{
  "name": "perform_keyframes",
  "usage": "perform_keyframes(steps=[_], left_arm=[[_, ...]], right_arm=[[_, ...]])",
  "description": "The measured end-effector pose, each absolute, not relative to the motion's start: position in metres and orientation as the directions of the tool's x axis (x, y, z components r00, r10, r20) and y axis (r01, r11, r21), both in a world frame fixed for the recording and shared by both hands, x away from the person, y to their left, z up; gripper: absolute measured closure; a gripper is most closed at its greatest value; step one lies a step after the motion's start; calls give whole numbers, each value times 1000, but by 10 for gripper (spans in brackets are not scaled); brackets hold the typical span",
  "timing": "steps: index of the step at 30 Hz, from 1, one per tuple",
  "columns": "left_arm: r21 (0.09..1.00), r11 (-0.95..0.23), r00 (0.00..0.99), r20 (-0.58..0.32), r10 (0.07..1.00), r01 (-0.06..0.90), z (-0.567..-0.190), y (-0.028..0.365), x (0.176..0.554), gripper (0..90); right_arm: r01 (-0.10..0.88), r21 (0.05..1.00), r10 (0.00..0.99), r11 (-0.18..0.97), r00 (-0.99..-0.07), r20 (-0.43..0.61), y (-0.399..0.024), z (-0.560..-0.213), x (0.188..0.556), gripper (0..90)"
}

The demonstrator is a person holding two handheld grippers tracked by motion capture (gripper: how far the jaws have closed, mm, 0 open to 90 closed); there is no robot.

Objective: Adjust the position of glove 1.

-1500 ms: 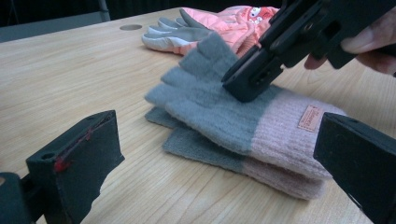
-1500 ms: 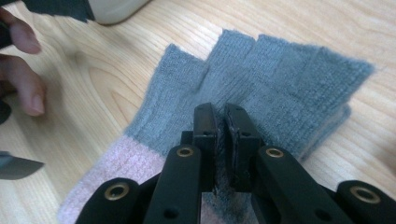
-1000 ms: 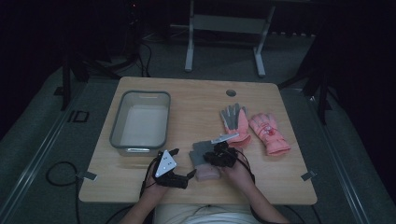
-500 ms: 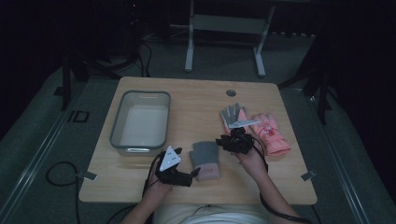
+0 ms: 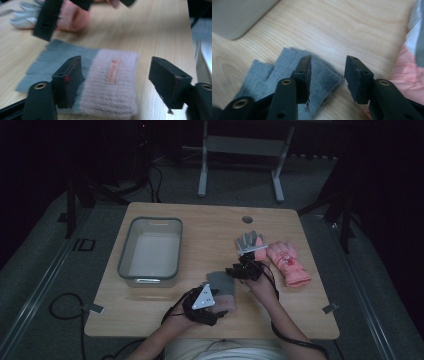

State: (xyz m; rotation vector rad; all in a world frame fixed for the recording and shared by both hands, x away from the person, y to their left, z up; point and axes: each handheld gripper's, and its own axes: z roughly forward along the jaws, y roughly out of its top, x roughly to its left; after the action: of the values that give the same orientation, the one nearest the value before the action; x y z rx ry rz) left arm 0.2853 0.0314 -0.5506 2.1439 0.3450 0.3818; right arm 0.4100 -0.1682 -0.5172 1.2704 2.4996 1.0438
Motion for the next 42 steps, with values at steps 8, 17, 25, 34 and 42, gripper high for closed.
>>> perform_keyframes(steps=[8, 17, 25, 34, 42], left_arm=[[732, -680, 885, 285, 367, 46, -565, 26, 283, 262], [718, -693, 890, 274, 364, 62, -563, 28, 287, 388], [716, -692, 902, 233, 364, 94, -555, 29, 292, 512], [738, -656, 914, 143, 380, 158, -545, 35, 296, 675], [745, -646, 914, 132, 384, 164, -531, 42, 298, 683]], right_arm=[[666, 621, 763, 412, -625, 164, -165, -533, 409, 463], [675, 602, 788, 427, -604, 118, -159, -543, 408, 359], [709, 561, 770, 427, -610, 185, -155, -540, 410, 572], [684, 569, 706, 456, -668, 237, -151, -536, 408, 742], [644, 629, 665, 436, -701, 258, -153, -512, 404, 745]])
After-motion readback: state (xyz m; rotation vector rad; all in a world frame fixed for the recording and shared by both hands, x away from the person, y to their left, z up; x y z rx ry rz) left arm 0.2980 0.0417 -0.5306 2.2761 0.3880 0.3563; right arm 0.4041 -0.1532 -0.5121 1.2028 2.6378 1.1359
